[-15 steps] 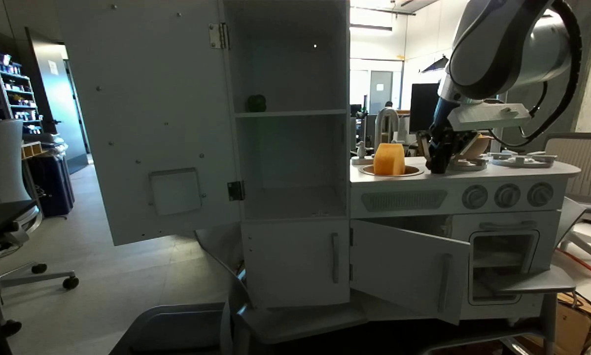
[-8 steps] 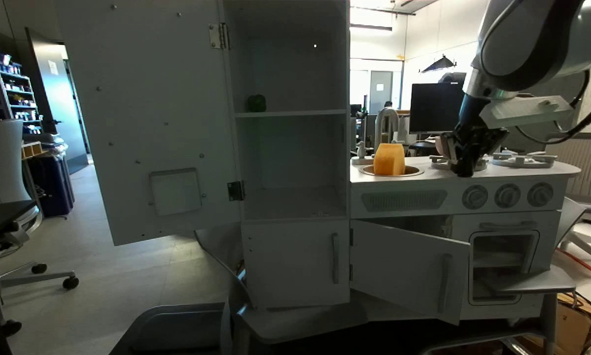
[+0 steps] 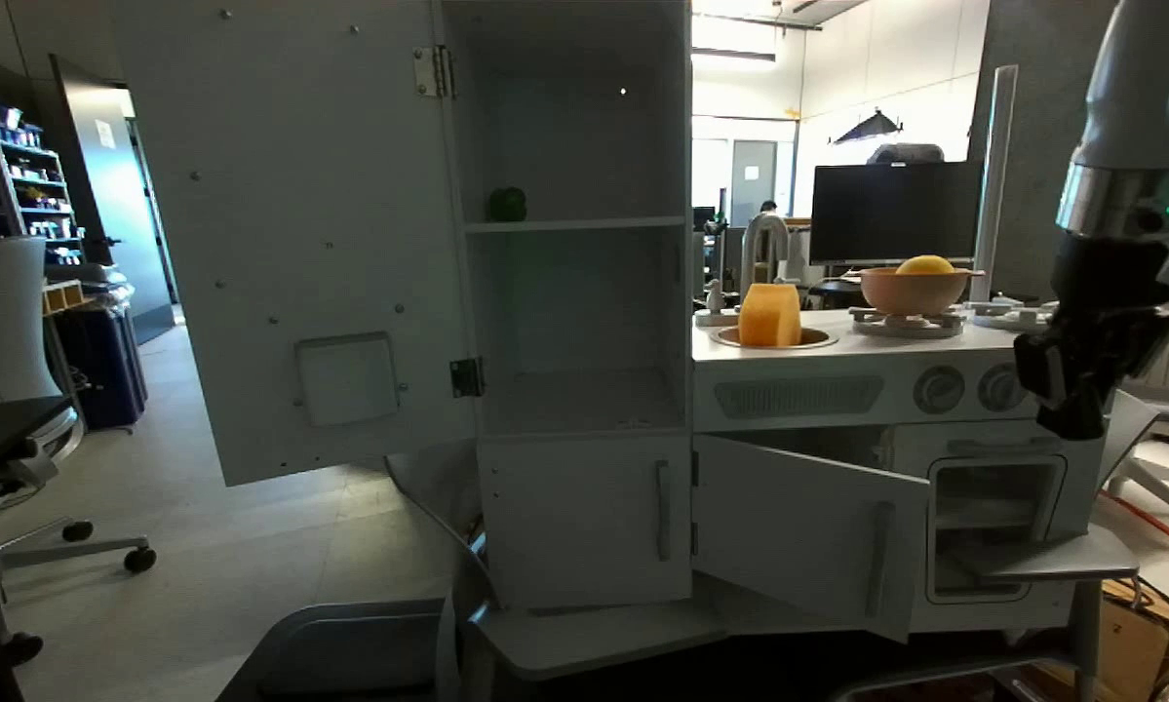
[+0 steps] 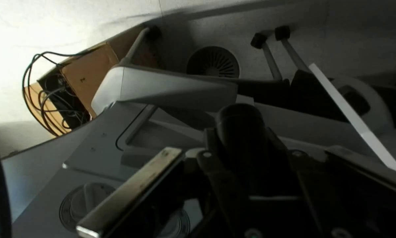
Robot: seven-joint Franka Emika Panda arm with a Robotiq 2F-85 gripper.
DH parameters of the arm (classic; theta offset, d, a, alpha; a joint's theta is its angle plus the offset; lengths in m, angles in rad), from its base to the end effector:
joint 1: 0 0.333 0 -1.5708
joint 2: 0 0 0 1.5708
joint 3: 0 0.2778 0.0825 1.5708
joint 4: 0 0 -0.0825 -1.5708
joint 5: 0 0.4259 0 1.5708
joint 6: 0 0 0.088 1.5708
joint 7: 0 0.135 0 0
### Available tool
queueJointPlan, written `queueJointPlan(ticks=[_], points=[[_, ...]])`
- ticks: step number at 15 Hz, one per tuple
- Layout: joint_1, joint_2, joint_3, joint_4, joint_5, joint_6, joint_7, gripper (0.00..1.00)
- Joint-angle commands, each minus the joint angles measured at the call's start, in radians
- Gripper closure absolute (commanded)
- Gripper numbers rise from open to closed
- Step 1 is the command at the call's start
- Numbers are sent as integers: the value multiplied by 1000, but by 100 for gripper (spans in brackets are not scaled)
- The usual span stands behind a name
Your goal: Open the right cabinet door then put the black bottle and orange sponge in the top compartment of the right cabinet respectively
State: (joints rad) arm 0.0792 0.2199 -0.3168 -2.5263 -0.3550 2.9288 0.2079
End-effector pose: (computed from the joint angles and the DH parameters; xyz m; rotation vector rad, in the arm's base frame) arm 0.4795 -0.1075 0.1111 2.9506 -0.1348 0.2625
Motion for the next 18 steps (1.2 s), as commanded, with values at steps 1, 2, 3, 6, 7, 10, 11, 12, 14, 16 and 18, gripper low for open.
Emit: queueJointPlan(ticks=[1,2,3,6,7,10,11,12,14,16,18], points=[[-10,51,9,-4,-2,59,21,89],[3,76,9,15,3,65,36,89],[19,103,7,32,9,77,54,89],[78,204,-10,96,46,134,89,89],[82,260,-4,124,68,168,85,89],[140,355,-6,190,149,198,79,89],[164,376,-11,209,177,202,80,89],[187,393,-16,230,204,198,78,89],[196,435,-20,262,243,214,66,89],[192,436,-22,277,262,211,57,89],[212,439,-34,283,271,203,60,89]])
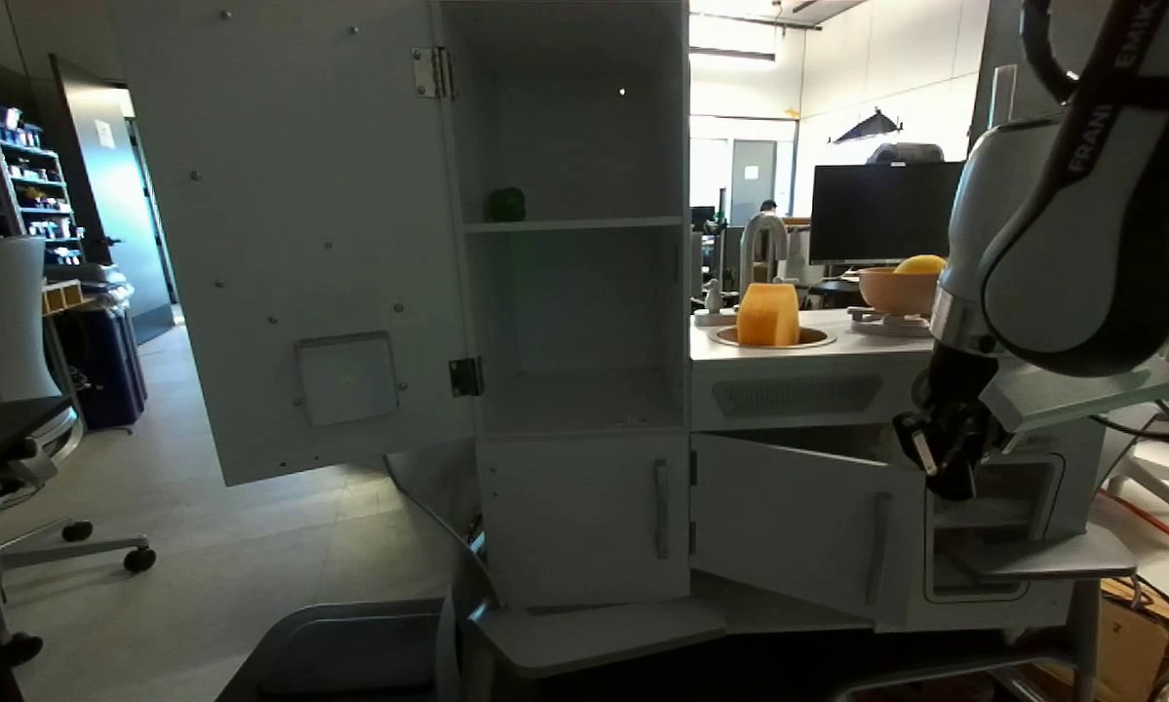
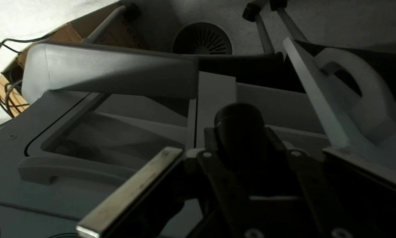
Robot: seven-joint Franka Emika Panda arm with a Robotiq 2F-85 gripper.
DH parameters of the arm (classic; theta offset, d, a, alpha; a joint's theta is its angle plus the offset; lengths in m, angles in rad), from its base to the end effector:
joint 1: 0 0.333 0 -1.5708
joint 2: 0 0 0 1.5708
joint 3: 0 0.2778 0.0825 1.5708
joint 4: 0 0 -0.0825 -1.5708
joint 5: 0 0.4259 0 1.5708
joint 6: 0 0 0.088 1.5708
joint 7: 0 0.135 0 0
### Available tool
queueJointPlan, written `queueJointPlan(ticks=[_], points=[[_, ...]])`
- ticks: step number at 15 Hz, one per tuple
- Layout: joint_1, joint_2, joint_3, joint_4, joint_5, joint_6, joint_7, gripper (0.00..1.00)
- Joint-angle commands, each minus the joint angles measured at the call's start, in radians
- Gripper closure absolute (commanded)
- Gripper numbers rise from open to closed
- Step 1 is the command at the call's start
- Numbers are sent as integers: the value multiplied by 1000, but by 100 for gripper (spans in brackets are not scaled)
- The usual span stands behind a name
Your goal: Open the right cabinet door then put the black bottle and orange sponge in the top compartment of the right cabinet respectively
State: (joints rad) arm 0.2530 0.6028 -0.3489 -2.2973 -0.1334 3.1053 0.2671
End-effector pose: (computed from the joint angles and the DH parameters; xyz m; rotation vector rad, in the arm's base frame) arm 0.5272 -0.0696 0.0257 2.9244 -0.2190 0.3588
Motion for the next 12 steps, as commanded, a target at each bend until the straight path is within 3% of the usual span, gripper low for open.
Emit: queueJointPlan(ticks=[1,10,12], points=[[33,67,3,57,54,35,-4,89],[65,57,34,12,38,26,-59,89],[105,29,28,-15,35,5,-66,89]])
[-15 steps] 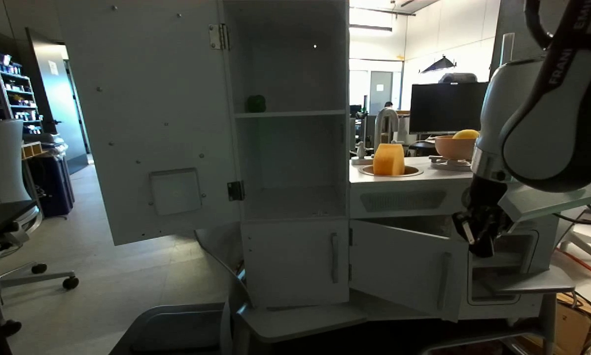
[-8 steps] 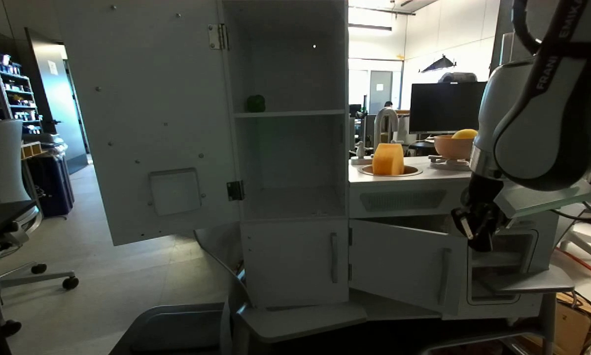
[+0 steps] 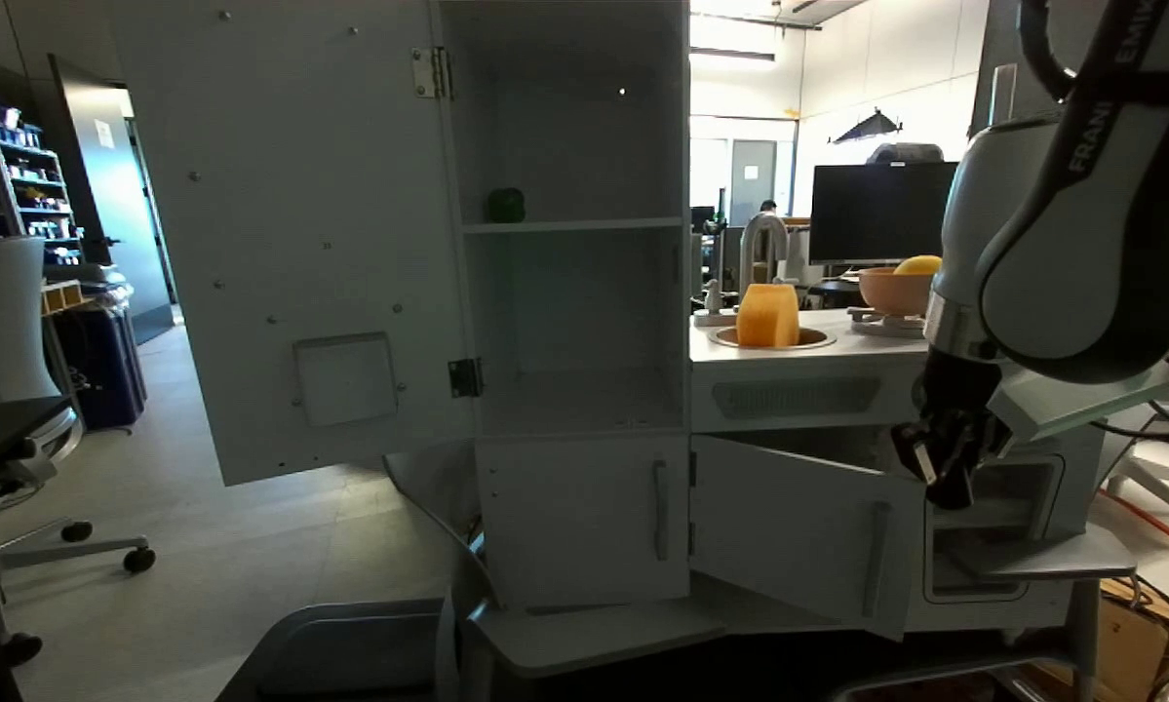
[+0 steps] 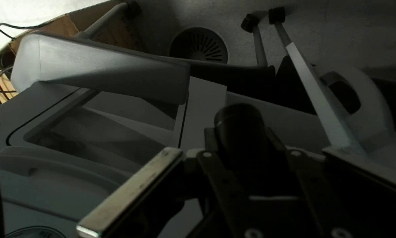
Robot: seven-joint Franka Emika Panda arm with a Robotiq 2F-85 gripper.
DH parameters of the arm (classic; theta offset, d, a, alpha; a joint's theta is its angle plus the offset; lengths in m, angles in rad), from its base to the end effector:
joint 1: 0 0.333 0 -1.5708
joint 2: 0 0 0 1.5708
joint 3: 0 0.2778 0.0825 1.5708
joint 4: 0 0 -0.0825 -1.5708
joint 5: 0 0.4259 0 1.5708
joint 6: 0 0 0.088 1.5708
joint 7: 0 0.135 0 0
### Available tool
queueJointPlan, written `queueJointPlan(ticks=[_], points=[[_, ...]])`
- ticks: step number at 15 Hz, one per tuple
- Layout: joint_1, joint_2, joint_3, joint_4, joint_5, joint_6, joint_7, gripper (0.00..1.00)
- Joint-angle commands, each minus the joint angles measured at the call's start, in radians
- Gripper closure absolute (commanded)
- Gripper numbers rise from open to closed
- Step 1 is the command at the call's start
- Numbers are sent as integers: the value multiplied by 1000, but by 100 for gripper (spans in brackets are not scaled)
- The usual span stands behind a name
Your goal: Open the right cabinet door then put the black bottle and orange sponge in the top compartment of the right cabinet respectively
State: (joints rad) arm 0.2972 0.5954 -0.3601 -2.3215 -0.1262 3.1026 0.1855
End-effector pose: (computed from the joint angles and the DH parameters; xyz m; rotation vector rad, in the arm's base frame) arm 0.5197 -0.0544 0.0231 2.9261 -0.0633 0.3261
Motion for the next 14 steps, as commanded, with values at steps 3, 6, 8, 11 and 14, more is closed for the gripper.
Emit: queueJointPlan(ticks=[3,6,8,11,14], points=[[99,16,56,-28,26,4,3,89],[124,-1,101,-45,28,-5,2,89],[113,40,148,-20,29,15,1,89],[120,49,158,0,26,0,2,89],[96,39,147,8,24,-2,-7,89]])
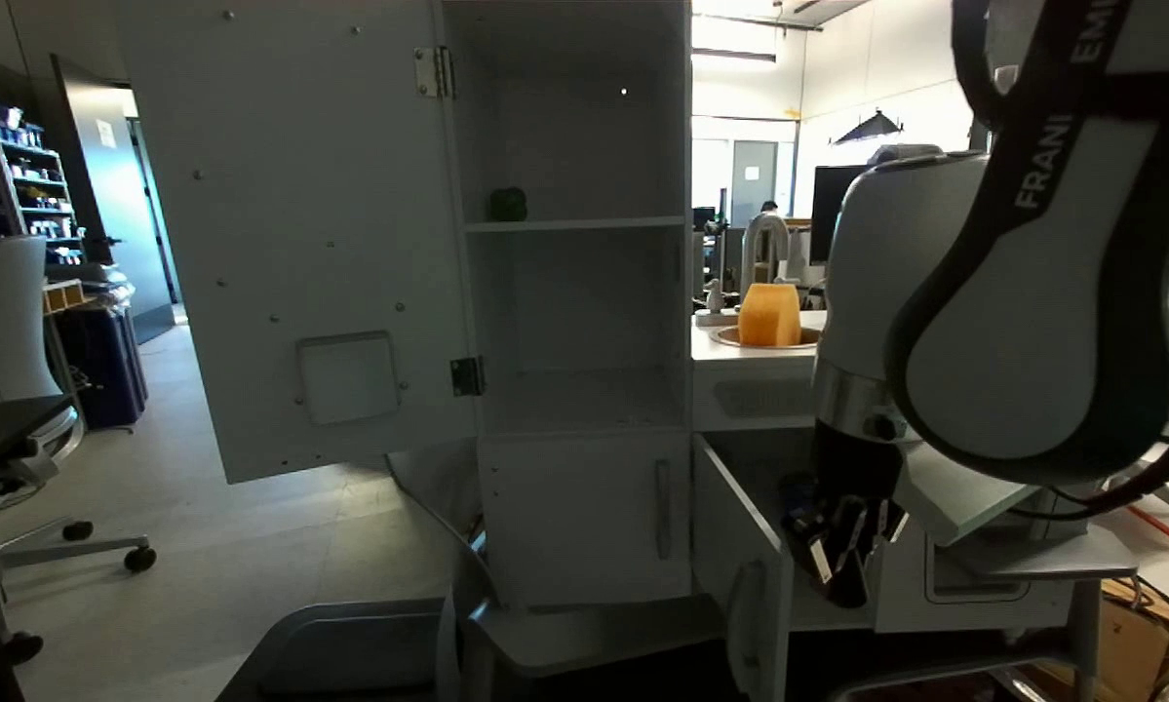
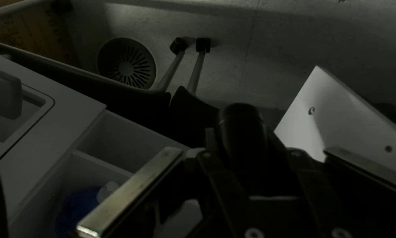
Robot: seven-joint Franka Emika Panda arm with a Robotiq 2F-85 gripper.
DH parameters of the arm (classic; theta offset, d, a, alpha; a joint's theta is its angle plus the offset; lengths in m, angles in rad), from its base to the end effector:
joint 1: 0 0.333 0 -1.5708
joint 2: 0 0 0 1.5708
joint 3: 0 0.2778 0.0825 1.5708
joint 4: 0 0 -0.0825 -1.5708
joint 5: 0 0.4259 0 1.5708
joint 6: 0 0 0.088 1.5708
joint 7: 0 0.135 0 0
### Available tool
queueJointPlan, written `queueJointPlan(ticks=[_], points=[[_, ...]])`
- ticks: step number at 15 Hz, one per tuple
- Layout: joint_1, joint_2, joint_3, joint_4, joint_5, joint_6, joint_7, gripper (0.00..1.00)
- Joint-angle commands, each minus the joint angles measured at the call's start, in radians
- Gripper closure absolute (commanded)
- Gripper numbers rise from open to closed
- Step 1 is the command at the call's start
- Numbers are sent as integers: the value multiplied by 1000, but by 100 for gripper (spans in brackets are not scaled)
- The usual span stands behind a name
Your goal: Open the right cabinet door then put the black bottle and orange sponge in the top compartment of the right cabinet respectively
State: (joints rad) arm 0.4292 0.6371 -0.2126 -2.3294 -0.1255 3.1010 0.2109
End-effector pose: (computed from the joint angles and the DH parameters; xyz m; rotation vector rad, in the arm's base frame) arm 0.4876 0.0938 -0.0131 3.0150 0.2732 0.2516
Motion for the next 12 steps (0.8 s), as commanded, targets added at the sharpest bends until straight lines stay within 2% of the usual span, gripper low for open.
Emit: queueJointPlan(ticks=[1,5,6,8,9,12], points=[[-32,-20,-14,16,23,-15,-28,89],[-70,-24,-57,35,21,-11,-32,89],[-104,6,-50,53,23,13,-40,89],[-111,26,-58,85,33,10,-23,89],[-140,66,-45,111,39,36,-23,89],[-132,129,-52,158,63,77,6,89]])
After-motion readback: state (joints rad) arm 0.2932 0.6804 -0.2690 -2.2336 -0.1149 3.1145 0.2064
